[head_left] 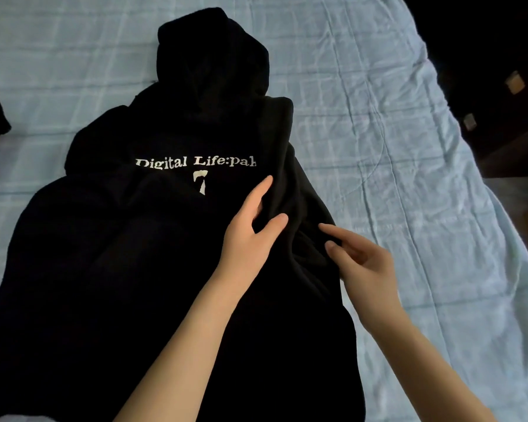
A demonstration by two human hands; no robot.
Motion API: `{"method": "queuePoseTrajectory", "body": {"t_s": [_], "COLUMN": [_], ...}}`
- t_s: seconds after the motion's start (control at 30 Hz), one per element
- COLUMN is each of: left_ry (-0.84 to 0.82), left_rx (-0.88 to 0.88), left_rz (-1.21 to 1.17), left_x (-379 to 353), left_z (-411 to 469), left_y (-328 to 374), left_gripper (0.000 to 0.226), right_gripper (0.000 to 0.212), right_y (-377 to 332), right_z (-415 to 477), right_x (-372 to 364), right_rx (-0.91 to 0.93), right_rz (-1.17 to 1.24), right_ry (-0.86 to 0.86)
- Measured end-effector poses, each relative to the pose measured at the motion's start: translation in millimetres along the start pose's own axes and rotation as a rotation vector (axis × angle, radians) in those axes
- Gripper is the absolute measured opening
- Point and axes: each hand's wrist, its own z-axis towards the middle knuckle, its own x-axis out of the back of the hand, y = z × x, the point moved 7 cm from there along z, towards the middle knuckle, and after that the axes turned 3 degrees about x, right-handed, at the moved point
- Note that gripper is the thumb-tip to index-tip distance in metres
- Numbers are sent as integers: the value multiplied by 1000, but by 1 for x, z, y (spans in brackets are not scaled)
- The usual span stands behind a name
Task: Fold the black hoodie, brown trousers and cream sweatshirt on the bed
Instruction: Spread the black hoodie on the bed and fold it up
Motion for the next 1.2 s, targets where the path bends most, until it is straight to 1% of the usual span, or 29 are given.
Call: {"method": "queuePoseTrajectory", "body": {"t_s": [0.1,0.17,0.2,0.23,0.3,0.33,0.37,0.43,0.47,0.57,0.63,0.7,0.77,0.8,0.83,0.87,0.9,0.93,0.97,1.0,1.03,1.07,1.13,1.17,1.2], "left_ry": [6,68,94,111,113,102,88,59,48,84,149,186,160,117,63,13,-14,-20,-16,5,36,64,94,98,105], "left_rx": [-4,-28,-36,-32,6,36,65,105,110,82,50,44,62,75,96,128,156,160,136,94,54,27,-8,-23,-42], "left_rz": [6,27,37,51,109,133,135,75,52,70,45,19,-9,-28,-40,-21,54,196,382,559,689,768,829,846,863], "left_x": [-1,-3,-6,-11,-24,-31,-36,-42,-43,-41,-34,-30,-36,-45,-57,-72,-87,-100,-110,-119,-125,-128,-131,-132,-132], "left_z": [4,4,3,3,2,2,2,1,0,-5,-4,0,5,7,7,7,6,7,8,10,12,13,14,12,11], "left_y": [7,12,13,12,6,2,-1,-4,-3,9,23,36,46,47,44,39,33,27,21,16,12,7,0,-2,-3], "left_gripper": [57,57,57,57,56,56,57,62,65,70,65,57,52,56,62,68,75,82,87,90,88,85,74,67,60], "right_gripper": [37,37,37,39,37,33,32,45,50,47,48,51,52,53,55,59,66,75,85,91,91,82,47,34,28], "right_y": [-14,-28,-31,-29,-19,-11,-5,-1,-3,-31,-64,-110,-153,-164,-164,-153,-134,-111,-87,-62,-42,-28,-20,-23,-28], "right_z": [3,6,9,13,20,21,21,18,19,28,38,49,57,60,66,73,78,82,85,88,89,91,96,100,103], "right_x": [11,22,29,36,44,45,43,34,34,41,53,74,95,101,103,104,103,105,111,121,129,135,139,141,144], "right_rx": [89,172,184,171,86,36,1,-3,16,39,131,321,580,678,709,662,551,406,261,132,56,49,132,161,174], "right_rz": [-100,-79,-54,-47,-110,-152,-183,-212,-203,-148,-224,-356,-569,-658,-711,-716,-681,-597,-486,-412,-409,-489,-653,-652,-606], "right_ry": [38,72,95,111,112,65,-25,-203,-237,-239,-260,-215,-98,-55,-51,-91,-151,-203,-211,-176,-141,-126,-84,-39,-4]}}
